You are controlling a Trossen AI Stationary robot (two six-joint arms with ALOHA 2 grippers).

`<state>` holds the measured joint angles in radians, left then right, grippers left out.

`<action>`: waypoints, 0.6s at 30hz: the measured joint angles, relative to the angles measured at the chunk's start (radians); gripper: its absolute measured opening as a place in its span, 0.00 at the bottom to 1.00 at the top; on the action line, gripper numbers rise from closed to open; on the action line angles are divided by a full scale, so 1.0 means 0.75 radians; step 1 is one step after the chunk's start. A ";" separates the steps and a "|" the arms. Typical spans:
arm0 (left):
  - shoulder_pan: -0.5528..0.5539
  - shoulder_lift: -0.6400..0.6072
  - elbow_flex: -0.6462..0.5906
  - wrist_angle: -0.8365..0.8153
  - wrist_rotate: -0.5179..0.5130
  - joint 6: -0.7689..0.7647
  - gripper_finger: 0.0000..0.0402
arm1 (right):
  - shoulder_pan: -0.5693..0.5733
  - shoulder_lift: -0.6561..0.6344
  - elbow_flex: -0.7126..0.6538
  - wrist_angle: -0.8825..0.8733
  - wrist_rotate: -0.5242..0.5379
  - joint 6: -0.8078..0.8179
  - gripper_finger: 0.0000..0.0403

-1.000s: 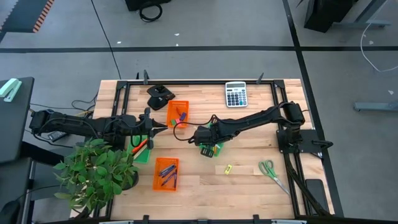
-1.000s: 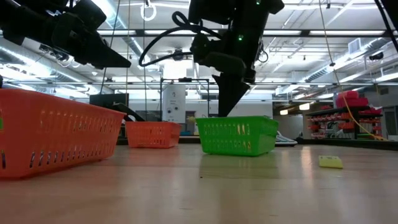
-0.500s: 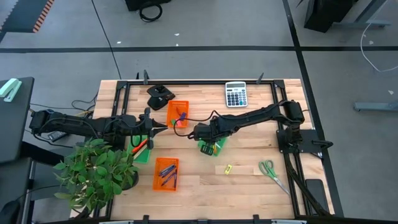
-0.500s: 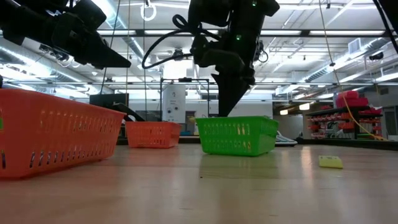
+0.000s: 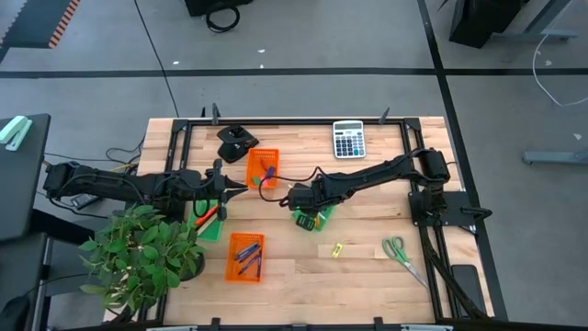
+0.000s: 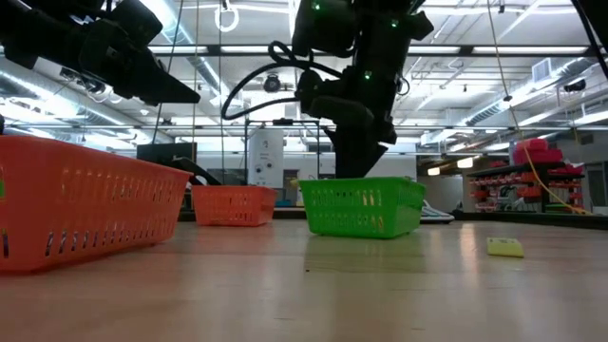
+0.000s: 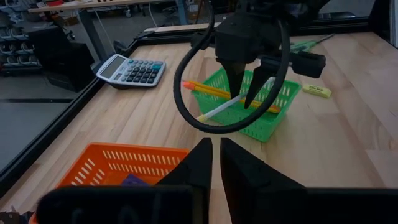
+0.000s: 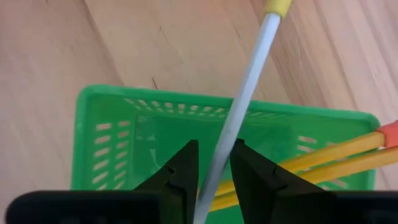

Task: Sort crayons/erasers/pens/pencils in bins
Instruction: Put the white pencil into the right green basket

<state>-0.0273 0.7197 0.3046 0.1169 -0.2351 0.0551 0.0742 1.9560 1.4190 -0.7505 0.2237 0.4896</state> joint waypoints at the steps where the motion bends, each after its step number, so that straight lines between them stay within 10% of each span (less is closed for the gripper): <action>1: 0.000 0.000 0.000 0.000 0.000 0.000 0.10 | -0.002 0.000 -0.003 -0.001 0.000 0.000 0.24; 18: -0.001 0.000 0.000 -0.003 0.000 0.000 0.09 | 0.059 -0.015 0.040 -0.086 0.248 0.182 0.11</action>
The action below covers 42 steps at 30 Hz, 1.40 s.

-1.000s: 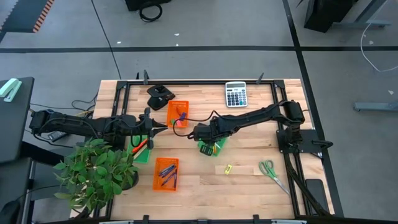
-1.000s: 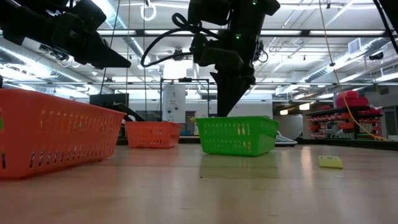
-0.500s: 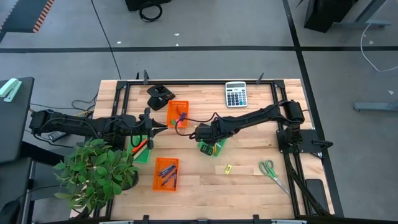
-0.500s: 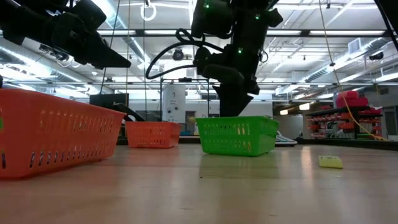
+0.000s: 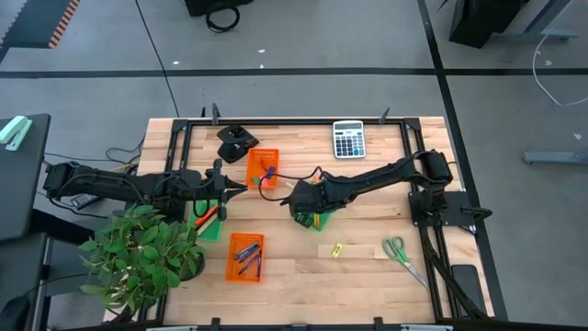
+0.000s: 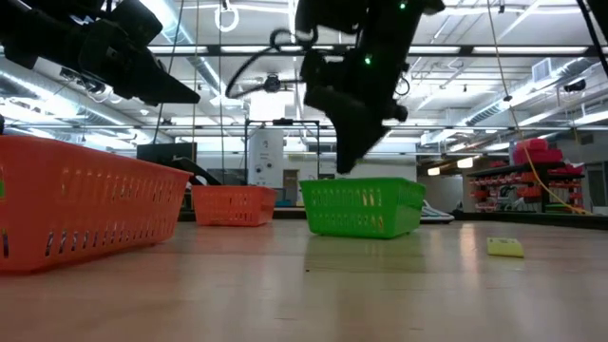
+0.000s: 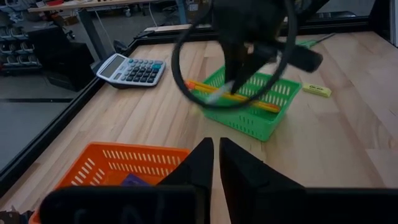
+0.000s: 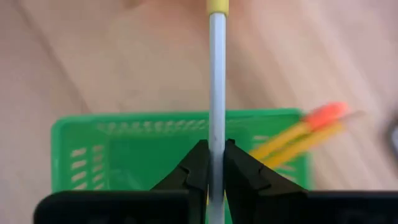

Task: Sort crayons/erasers/pens/pencils in bins
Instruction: Put the white pencil into the right green basket, then adjust the right green basket

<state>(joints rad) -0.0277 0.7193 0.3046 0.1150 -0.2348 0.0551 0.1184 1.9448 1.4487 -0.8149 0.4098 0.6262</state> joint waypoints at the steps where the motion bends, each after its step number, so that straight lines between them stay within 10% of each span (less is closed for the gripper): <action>1: 0.000 0.000 0.000 -0.001 0.000 0.000 0.09 | 0.013 -0.008 0.000 -0.005 0.047 0.033 0.11; 10: 0.000 0.000 0.000 -0.002 0.000 -0.003 0.11 | 0.184 -0.104 -0.100 0.122 0.638 0.475 0.10; 19: 0.000 0.000 0.000 0.001 0.000 -0.013 0.11 | 0.242 -0.110 -0.415 0.516 0.822 0.769 0.10; 33: 0.000 0.000 0.000 0.001 0.000 -0.013 0.11 | 0.300 -0.110 -0.522 0.563 0.791 1.027 0.27; 42: 0.000 0.000 0.000 0.002 0.000 -0.011 0.10 | 0.357 -0.130 -0.345 0.551 0.527 0.356 0.33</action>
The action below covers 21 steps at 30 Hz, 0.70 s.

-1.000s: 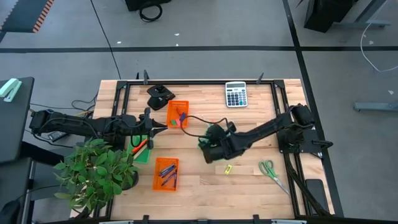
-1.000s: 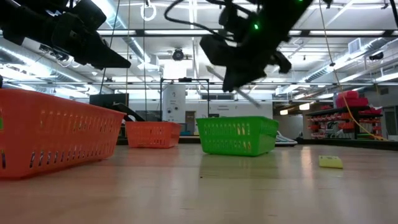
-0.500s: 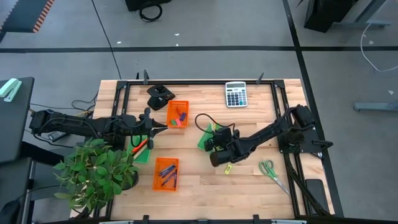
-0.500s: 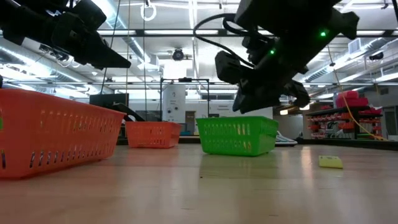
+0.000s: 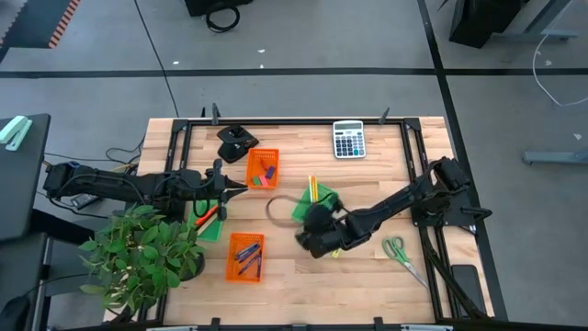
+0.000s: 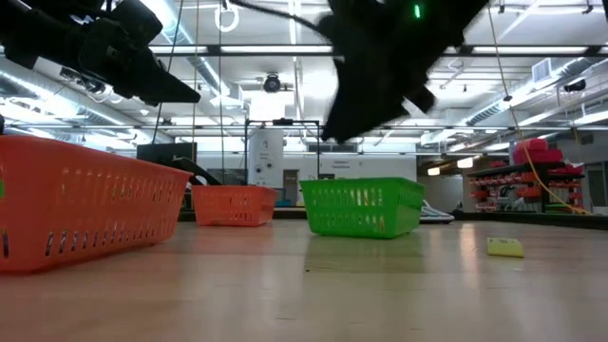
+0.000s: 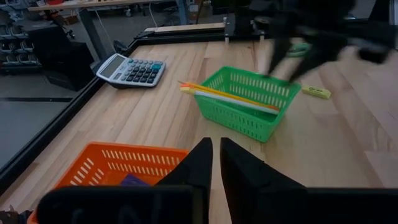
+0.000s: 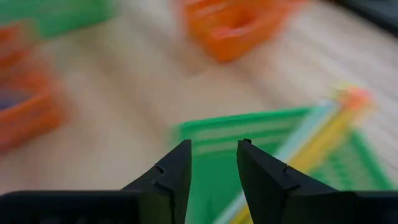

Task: Sort crayons/erasers/pens/pencils in bins
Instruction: Adjust the right green basket

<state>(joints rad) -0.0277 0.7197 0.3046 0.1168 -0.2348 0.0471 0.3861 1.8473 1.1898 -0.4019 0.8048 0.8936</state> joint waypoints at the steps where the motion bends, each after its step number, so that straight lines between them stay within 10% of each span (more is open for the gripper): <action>1: 0.000 0.000 0.000 0.004 0.000 0.000 0.10 | 0.004 0.000 0.036 -0.003 -0.084 -0.102 0.34; 14: 0.000 0.000 0.000 0.006 -0.001 0.029 0.09 | -0.160 0.033 0.187 -0.199 -0.545 -0.214 0.31; 21: 0.000 0.000 0.001 0.020 -0.001 0.033 0.10 | -0.147 0.100 0.172 -0.207 -0.527 -0.248 0.34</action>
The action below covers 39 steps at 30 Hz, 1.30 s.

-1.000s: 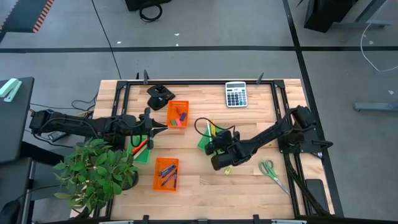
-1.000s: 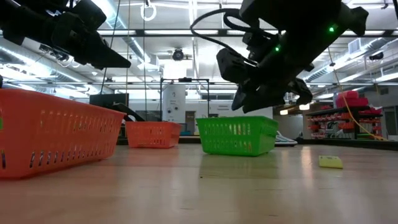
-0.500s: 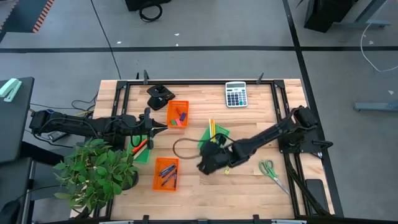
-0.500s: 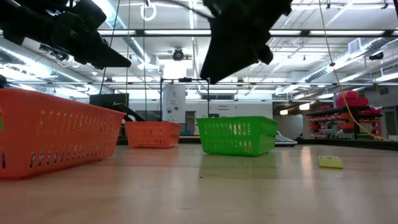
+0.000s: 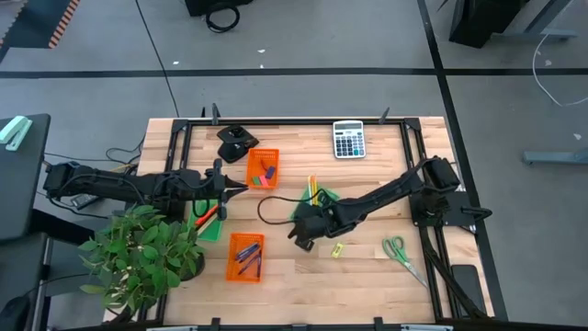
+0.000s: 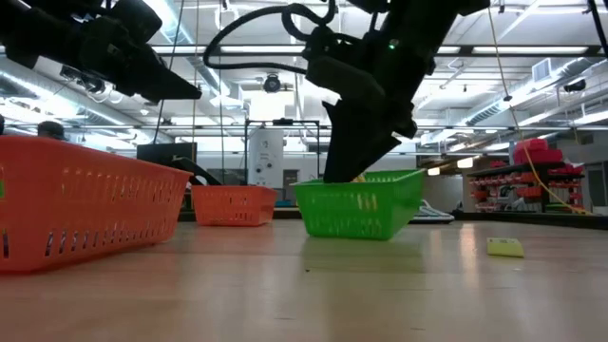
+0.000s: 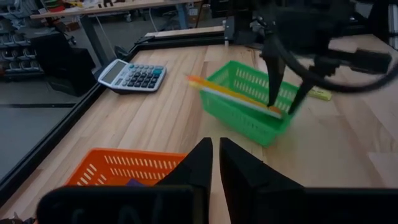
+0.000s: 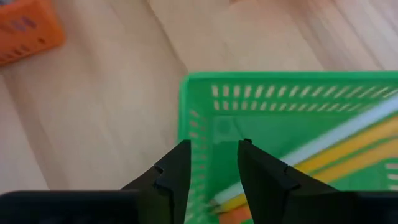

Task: Sort crayons/erasers/pens/pencils in bins
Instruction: Adjust the right green basket

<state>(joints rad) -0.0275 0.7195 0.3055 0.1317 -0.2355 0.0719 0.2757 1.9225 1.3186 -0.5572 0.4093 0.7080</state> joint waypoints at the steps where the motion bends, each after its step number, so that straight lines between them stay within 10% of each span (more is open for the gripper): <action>1: 0.000 0.000 0.000 0.007 0.000 0.001 0.10 | 0.009 0.006 0.000 0.006 0.000 -0.004 0.35; 39: 0.002 0.000 0.000 0.018 0.000 0.001 0.09 | 0.085 -0.003 -0.131 0.150 -0.022 -0.071 0.36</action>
<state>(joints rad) -0.0257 0.7193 0.3058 0.1450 -0.2356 0.0727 0.3393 1.9205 1.2206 -0.4450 0.3931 0.6548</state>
